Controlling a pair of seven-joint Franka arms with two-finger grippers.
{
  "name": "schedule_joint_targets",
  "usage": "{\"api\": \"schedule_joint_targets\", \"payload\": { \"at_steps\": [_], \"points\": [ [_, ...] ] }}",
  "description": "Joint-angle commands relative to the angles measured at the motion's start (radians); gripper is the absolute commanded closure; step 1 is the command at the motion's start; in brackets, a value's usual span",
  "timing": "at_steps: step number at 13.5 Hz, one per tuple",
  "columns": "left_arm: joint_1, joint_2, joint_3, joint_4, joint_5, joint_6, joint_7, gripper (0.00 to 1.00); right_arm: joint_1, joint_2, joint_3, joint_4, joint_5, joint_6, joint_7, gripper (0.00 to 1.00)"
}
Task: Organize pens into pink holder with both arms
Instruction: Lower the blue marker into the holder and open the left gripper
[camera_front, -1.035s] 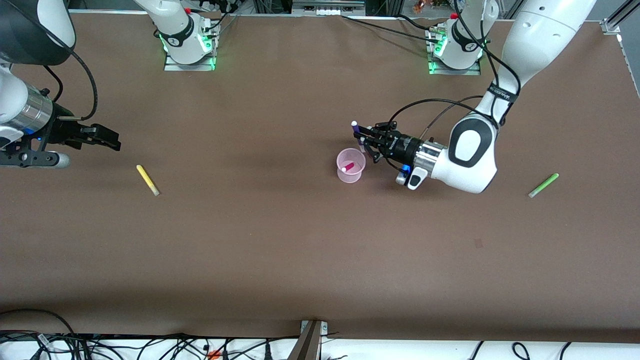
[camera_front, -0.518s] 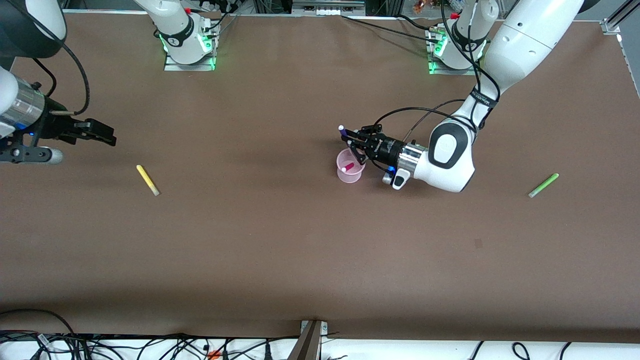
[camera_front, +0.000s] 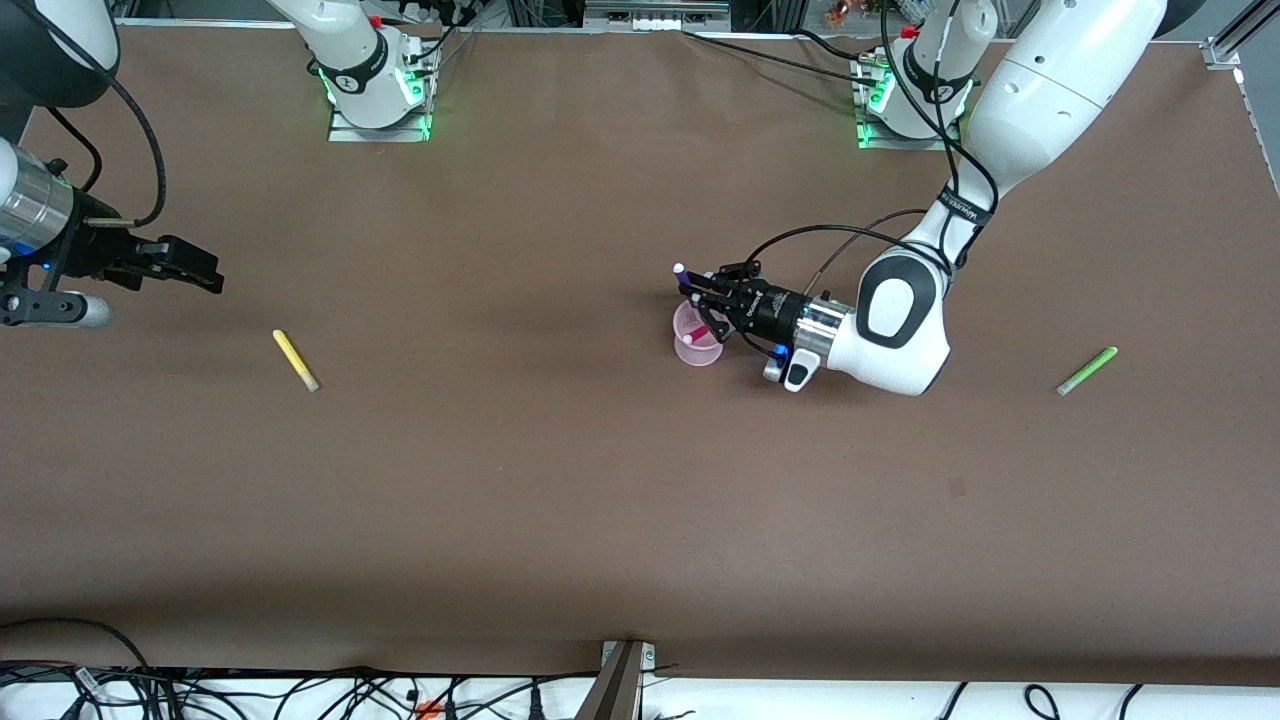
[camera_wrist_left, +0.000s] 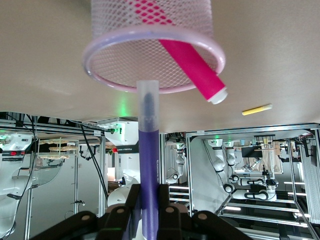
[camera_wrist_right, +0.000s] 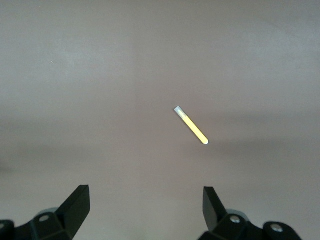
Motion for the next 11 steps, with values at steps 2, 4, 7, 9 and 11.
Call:
{"api": "schedule_joint_targets", "payload": {
  "at_steps": [2,4,7,9,11],
  "points": [
    [-0.008,0.066,0.01,0.064,-0.001,0.0,0.02,1.0,-0.009,0.0,-0.009,0.016,-0.002,-0.057,-0.011,0.0],
    [-0.008,0.071,0.01,0.066,0.036,0.0,0.02,0.89,-0.01,0.0,-0.014,0.017,-0.002,-0.057,-0.011,0.0],
    [0.007,0.066,0.013,0.064,0.052,-0.002,0.02,0.0,-0.009,0.005,-0.013,0.017,-0.001,-0.05,-0.01,0.0],
    [0.016,0.055,0.013,0.075,0.105,-0.003,0.018,0.0,-0.01,0.0,-0.013,0.019,-0.001,-0.048,-0.01,0.0],
    [0.047,0.02,0.013,0.08,0.144,-0.005,0.009,0.0,-0.01,-0.006,-0.013,0.02,-0.001,-0.048,-0.011,0.0]
  ]
}}
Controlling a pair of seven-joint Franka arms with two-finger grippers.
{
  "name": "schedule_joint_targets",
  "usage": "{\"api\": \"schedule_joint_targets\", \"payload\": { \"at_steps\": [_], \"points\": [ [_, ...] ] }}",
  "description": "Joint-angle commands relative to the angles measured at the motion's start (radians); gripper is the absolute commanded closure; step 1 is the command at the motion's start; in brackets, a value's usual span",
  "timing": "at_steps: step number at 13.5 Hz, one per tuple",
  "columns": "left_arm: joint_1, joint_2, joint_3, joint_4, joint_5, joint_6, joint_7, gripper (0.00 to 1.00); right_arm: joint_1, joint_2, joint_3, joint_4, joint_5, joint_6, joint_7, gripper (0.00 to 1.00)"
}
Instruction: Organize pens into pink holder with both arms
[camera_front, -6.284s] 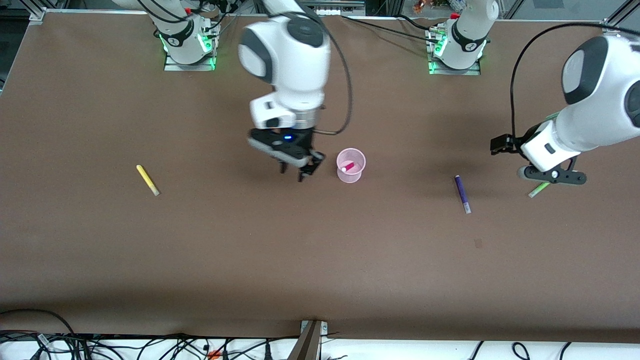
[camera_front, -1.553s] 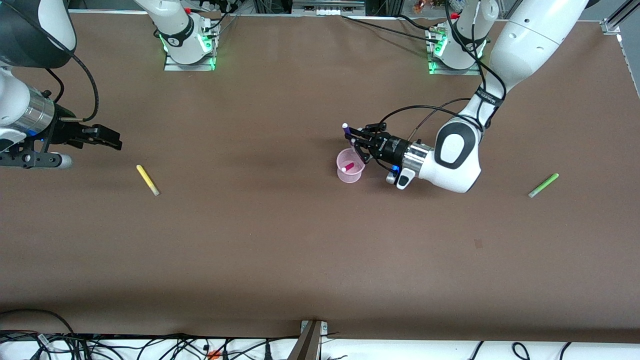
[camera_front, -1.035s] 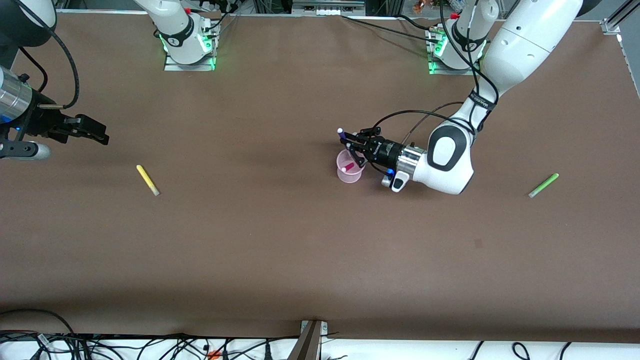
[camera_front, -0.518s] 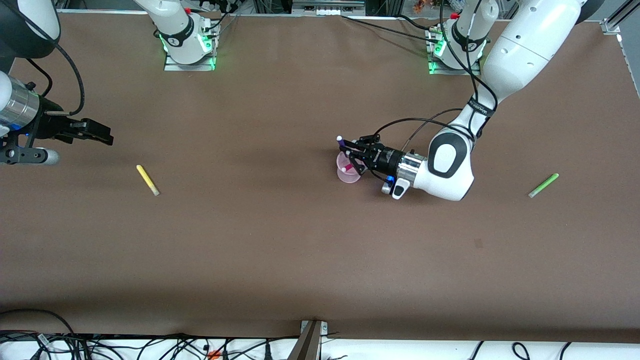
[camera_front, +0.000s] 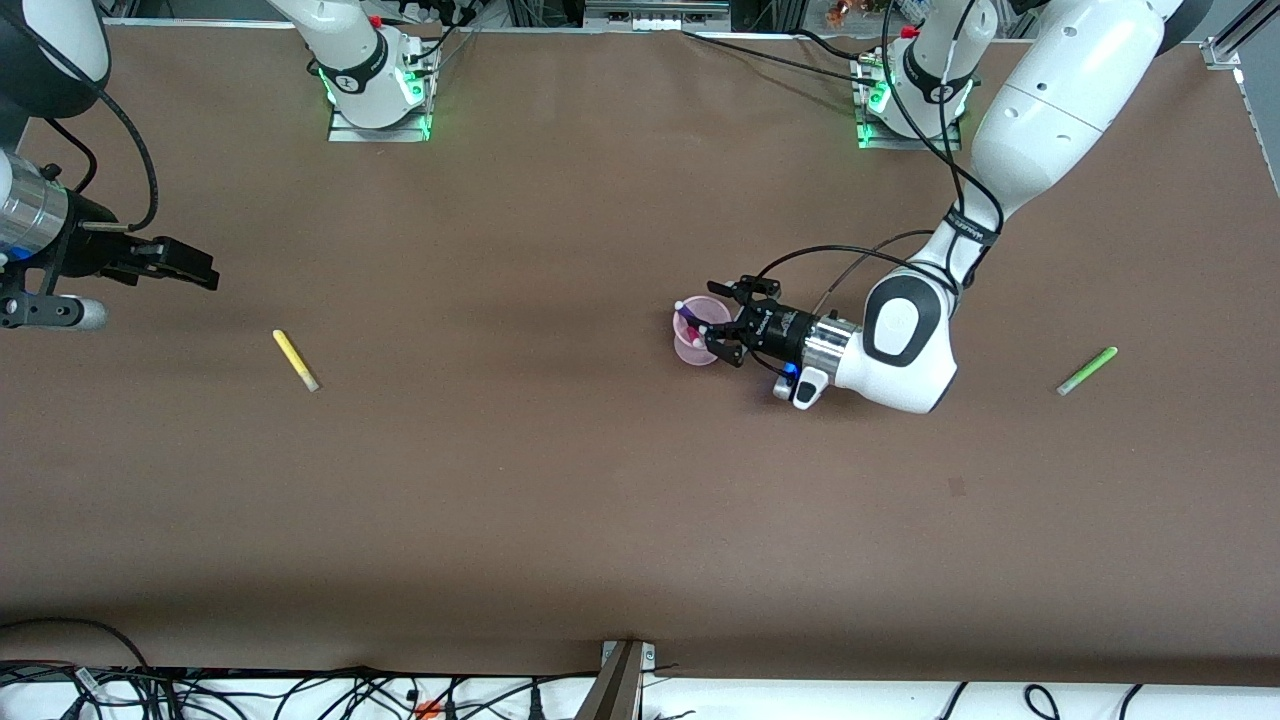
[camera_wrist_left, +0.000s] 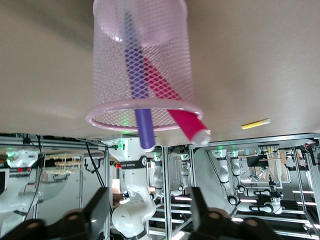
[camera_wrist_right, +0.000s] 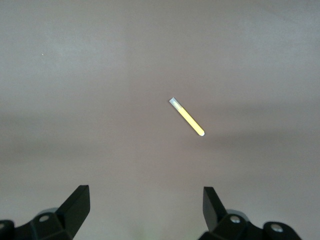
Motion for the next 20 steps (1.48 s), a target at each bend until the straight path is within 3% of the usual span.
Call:
{"api": "schedule_joint_targets", "payload": {
  "at_steps": [1,7,10,11,15,18,20],
  "points": [
    [0.046,-0.064,-0.002,0.011,0.071,-0.012,-0.009,0.0,-0.008,-0.007,0.005,0.017,0.0,-0.014,-0.01,0.0],
    [0.082,-0.334,-0.002,0.0,0.385,-0.026,-0.085,0.0,-0.008,-0.007,0.008,0.017,0.001,-0.017,-0.01,0.0],
    [0.077,-0.475,-0.017,0.0,0.692,-0.095,-0.085,0.0,-0.008,-0.009,0.007,0.016,0.0,-0.022,-0.022,0.0],
    [0.082,-0.506,-0.017,0.004,0.738,-0.13,-0.082,0.0,-0.008,-0.009,0.007,0.016,0.0,-0.026,-0.024,0.0],
    [0.149,-0.59,-0.006,0.023,0.759,-0.248,-0.048,0.0,-0.008,-0.01,0.005,0.017,0.0,-0.025,-0.024,0.0],
    [0.151,-0.624,-0.015,0.081,0.892,-0.409,0.065,0.0,-0.008,-0.01,0.005,0.017,-0.002,-0.023,-0.024,0.0],
    [0.152,-0.678,-0.009,0.081,0.916,-0.445,0.125,0.0,-0.008,-0.01,0.005,0.017,-0.002,-0.023,-0.025,0.0]
  ]
}}
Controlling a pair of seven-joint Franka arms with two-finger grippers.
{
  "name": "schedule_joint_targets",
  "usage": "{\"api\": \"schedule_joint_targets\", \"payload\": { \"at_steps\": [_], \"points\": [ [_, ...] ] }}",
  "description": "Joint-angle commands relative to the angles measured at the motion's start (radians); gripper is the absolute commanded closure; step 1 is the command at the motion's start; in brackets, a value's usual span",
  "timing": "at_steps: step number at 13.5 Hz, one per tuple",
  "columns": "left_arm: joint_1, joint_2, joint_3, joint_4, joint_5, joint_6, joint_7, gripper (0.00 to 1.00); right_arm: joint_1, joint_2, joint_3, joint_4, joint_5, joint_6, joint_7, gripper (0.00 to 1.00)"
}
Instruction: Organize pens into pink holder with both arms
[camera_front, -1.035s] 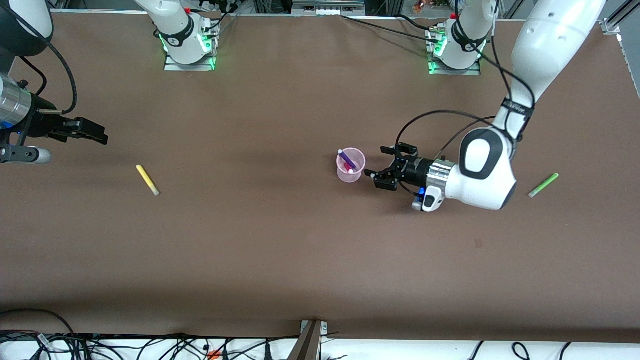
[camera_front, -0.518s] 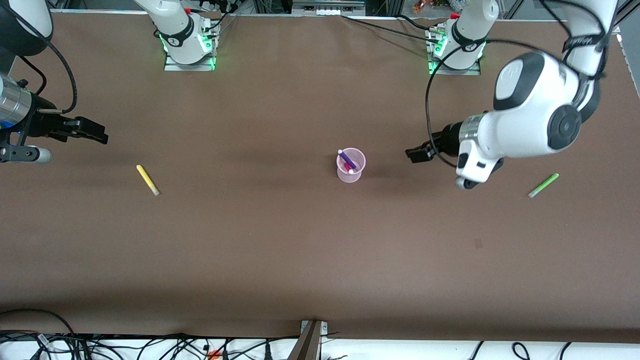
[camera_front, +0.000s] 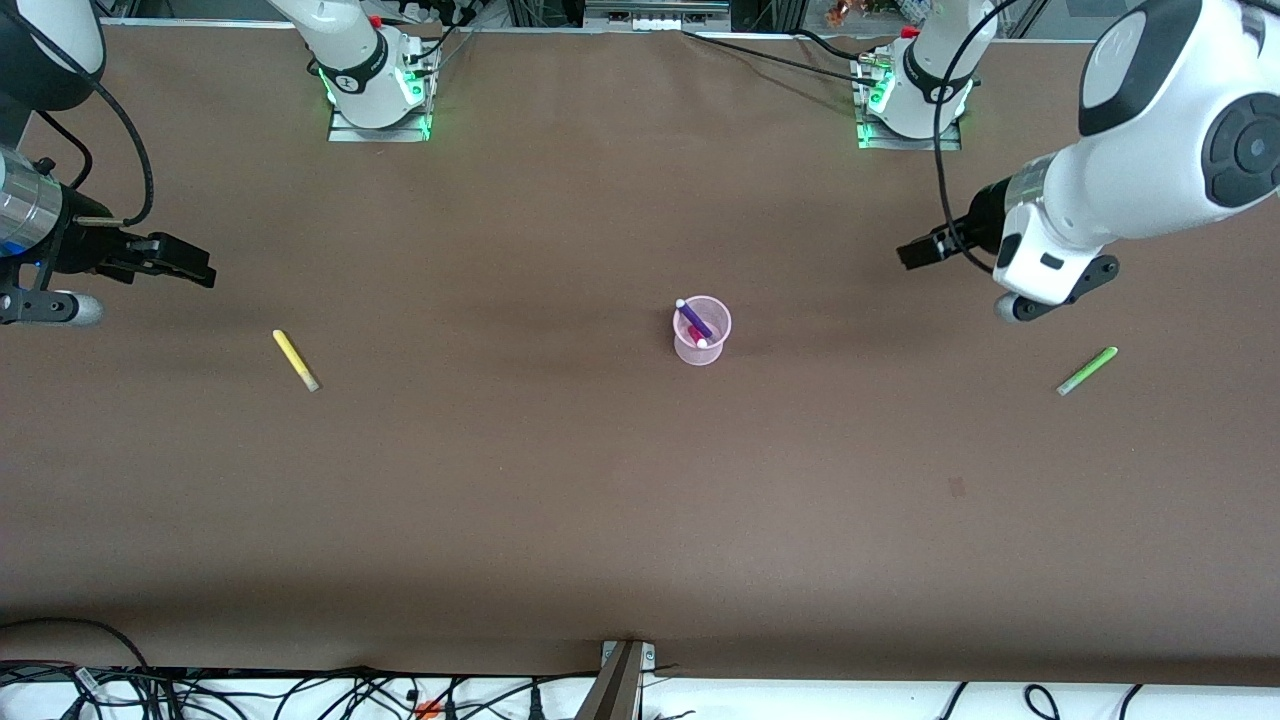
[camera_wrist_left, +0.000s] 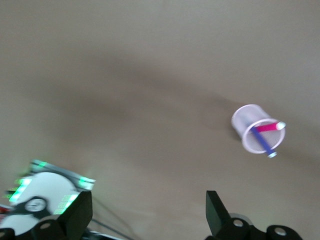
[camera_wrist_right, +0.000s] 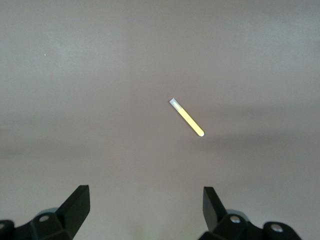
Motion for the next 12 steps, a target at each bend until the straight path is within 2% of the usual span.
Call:
{"api": "schedule_joint_targets", "payload": {
  "at_steps": [1,3,5,7,9,12],
  "points": [
    [0.014,-0.085,-0.002,-0.001,0.049,-0.041,0.07,0.0,-0.008,-0.007,0.005,0.01,-0.002,-0.016,-0.019,0.0],
    [0.023,-0.126,0.0,-0.013,0.093,-0.039,0.07,0.0,-0.007,-0.004,0.005,0.008,-0.002,-0.015,-0.019,0.0],
    [0.076,-0.154,-0.003,-0.03,0.117,-0.032,0.16,0.0,-0.008,-0.007,0.005,0.009,-0.002,-0.015,-0.019,0.0],
    [0.121,-0.184,-0.003,-0.073,0.169,0.037,0.344,0.0,-0.008,-0.007,0.003,0.023,-0.002,-0.009,-0.032,0.0],
    [0.17,-0.212,-0.003,-0.123,0.172,0.109,0.469,0.0,-0.01,-0.001,-0.014,0.063,-0.004,-0.013,-0.066,0.0],
    [0.198,-0.214,-0.002,-0.143,0.172,0.188,0.55,0.0,-0.013,0.004,-0.04,0.062,-0.004,-0.019,-0.106,0.0]
  ]
}}
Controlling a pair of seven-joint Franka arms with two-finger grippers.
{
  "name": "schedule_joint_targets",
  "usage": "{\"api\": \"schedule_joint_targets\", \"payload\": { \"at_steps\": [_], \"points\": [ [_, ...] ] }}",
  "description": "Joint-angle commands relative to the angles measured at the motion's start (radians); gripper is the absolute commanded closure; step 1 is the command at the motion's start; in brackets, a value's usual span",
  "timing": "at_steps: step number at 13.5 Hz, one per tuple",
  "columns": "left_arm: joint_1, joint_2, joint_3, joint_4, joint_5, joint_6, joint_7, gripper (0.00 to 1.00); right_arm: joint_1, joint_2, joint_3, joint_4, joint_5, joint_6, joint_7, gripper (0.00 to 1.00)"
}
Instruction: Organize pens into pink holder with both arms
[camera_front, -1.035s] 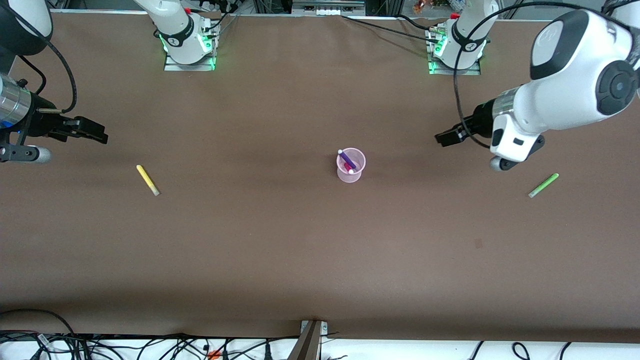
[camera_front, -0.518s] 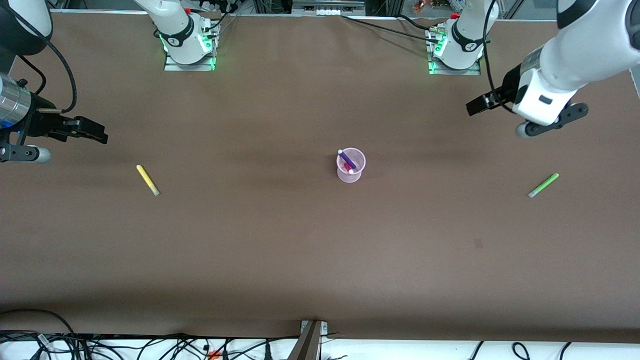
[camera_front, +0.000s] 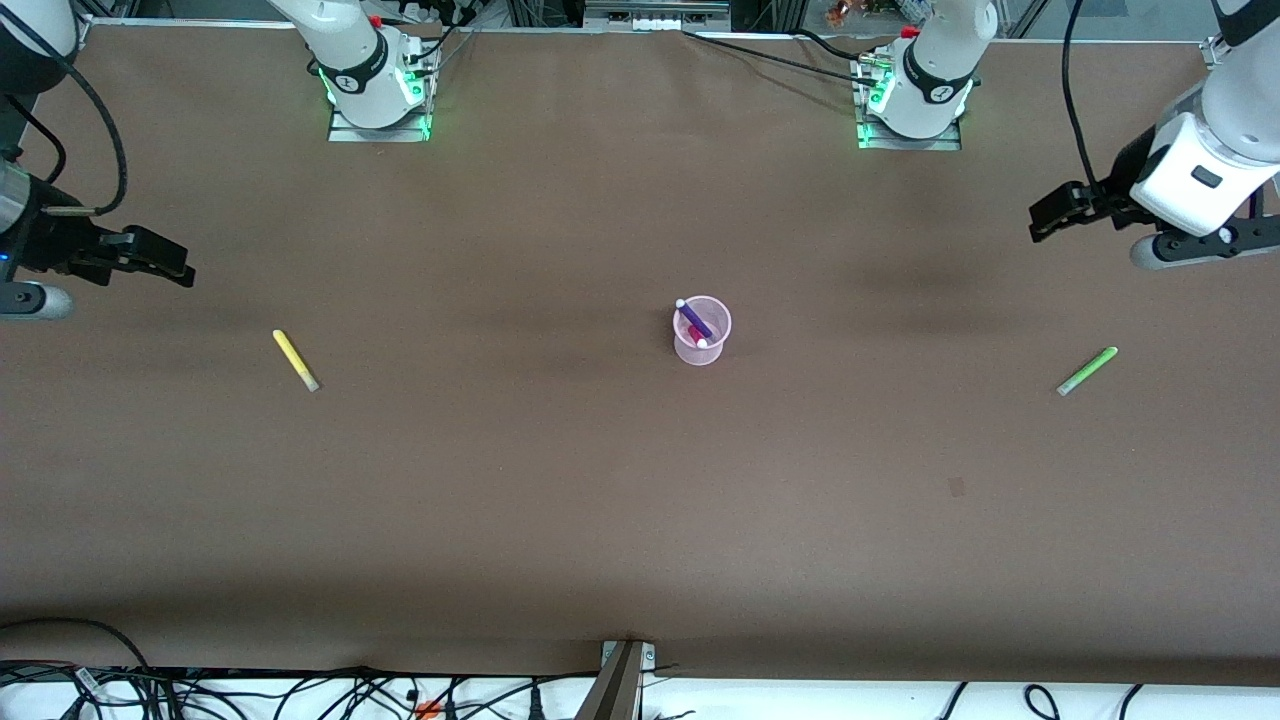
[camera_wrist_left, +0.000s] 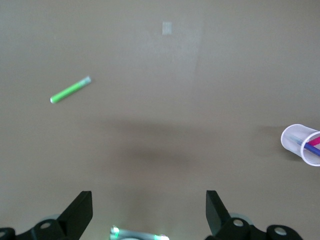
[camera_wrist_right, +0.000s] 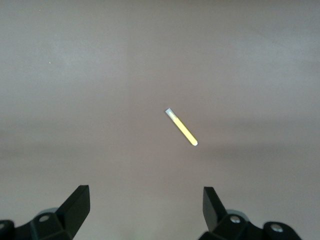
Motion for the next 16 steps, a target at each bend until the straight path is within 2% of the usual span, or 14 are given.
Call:
{"api": "schedule_joint_targets", "payload": {
  "at_steps": [1,8,14,16],
  "points": [
    [0.02,-0.04,-0.008,-0.046,0.018,0.07,0.071,0.0,-0.012,0.005,-0.024,0.015,0.001,-0.018,-0.043,0.0],
    [0.02,-0.028,-0.014,-0.037,0.053,0.072,0.065,0.0,0.002,0.033,-0.02,0.014,0.019,-0.006,-0.054,0.0],
    [0.019,-0.017,-0.016,-0.037,0.053,0.069,0.068,0.0,0.177,0.082,-0.015,0.009,-0.002,0.054,0.012,0.0],
    [0.019,-0.013,-0.016,-0.036,0.053,0.064,0.068,0.0,0.194,0.082,-0.014,0.009,-0.009,0.056,0.069,0.0]
  ]
}}
